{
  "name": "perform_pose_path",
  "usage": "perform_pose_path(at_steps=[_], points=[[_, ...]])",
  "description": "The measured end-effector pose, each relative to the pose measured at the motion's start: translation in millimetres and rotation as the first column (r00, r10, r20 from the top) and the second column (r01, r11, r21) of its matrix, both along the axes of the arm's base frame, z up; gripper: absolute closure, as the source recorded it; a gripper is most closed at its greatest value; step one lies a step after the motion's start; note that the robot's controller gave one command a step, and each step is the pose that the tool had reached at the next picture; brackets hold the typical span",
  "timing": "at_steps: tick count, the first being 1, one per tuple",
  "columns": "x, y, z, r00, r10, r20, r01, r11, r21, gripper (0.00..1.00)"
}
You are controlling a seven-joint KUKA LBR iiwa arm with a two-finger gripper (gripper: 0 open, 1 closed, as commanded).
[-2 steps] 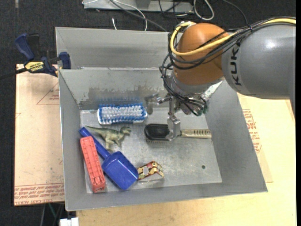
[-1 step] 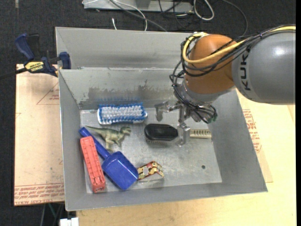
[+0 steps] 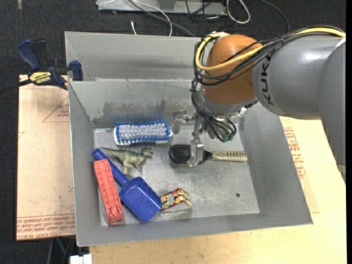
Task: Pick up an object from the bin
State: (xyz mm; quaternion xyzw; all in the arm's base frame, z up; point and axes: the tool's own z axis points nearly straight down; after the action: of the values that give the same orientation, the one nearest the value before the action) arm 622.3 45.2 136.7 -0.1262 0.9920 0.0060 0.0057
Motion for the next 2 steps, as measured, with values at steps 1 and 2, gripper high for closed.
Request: perform_pose_path(at_steps=[1, 2], points=[[16.3, -78, -52, 0.994, 0.112, -0.005, -0.112, 0.994, -0.006, 0.0], [-9.3, -65, -65, 0.973, -0.232, -0.001, 0.232, 0.973, 0.008, 0.0]])
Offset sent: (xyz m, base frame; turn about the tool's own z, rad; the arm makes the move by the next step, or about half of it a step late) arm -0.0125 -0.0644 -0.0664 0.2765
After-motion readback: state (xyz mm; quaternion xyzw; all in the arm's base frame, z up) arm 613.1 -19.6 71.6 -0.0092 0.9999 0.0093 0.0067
